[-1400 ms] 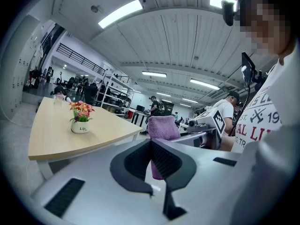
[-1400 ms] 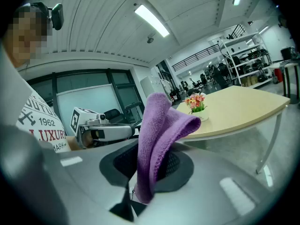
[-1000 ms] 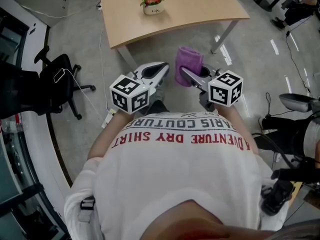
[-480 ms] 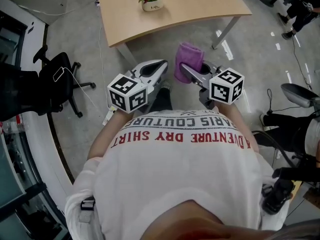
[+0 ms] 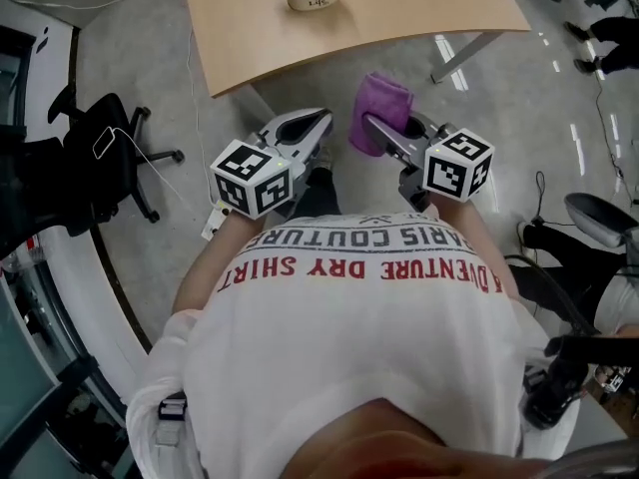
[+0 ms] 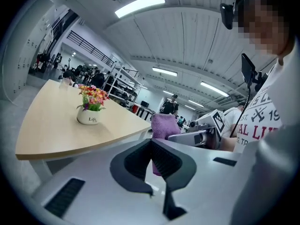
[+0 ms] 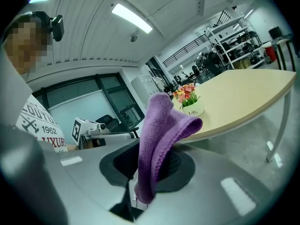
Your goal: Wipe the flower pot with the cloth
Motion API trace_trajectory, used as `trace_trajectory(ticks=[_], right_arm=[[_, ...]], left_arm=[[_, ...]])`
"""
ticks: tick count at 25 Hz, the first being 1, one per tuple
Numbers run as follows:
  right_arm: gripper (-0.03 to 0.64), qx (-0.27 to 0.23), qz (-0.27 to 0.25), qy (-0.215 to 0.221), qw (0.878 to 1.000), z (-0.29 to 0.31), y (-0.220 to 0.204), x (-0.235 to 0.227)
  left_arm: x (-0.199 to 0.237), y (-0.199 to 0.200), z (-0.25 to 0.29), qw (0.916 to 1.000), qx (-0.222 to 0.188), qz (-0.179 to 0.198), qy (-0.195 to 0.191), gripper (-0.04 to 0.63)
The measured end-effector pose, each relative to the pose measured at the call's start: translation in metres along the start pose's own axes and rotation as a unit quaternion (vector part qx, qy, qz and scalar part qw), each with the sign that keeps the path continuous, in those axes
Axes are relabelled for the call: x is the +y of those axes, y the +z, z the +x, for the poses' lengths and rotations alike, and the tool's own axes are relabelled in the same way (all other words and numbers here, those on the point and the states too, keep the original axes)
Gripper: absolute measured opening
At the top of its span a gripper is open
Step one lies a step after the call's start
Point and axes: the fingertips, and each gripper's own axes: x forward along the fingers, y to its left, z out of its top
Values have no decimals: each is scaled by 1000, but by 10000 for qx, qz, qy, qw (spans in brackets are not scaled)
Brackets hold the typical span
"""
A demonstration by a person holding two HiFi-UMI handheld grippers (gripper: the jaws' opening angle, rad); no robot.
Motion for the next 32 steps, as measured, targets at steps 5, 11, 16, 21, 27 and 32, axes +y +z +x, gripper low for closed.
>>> trace_trajectory(ticks=[5, 11, 16, 21, 27, 32], right_arm=[[46, 202, 170, -67, 9996, 70, 31, -62], [46, 240, 374, -234, 9987, 137, 71, -134], [46, 88, 379, -348, 9986, 161, 103, -161], [46, -119, 354, -496, 9981, 162, 118, -176], [46, -314, 420, -560, 9971, 152, 125, -179], [46, -342, 604, -547, 9961, 158, 118, -200]], left_arm=[[93, 22, 32, 9995, 128, -261, 96, 2], [188, 57, 73, 9993, 243, -232, 178, 2], [230, 78, 89, 9991, 385, -47, 196, 2], [246, 86, 98, 9990, 402, 50, 201, 2], [246, 87, 106, 9981, 544, 65, 296, 2], [265, 78, 118, 9961, 647, -75, 589, 2]])
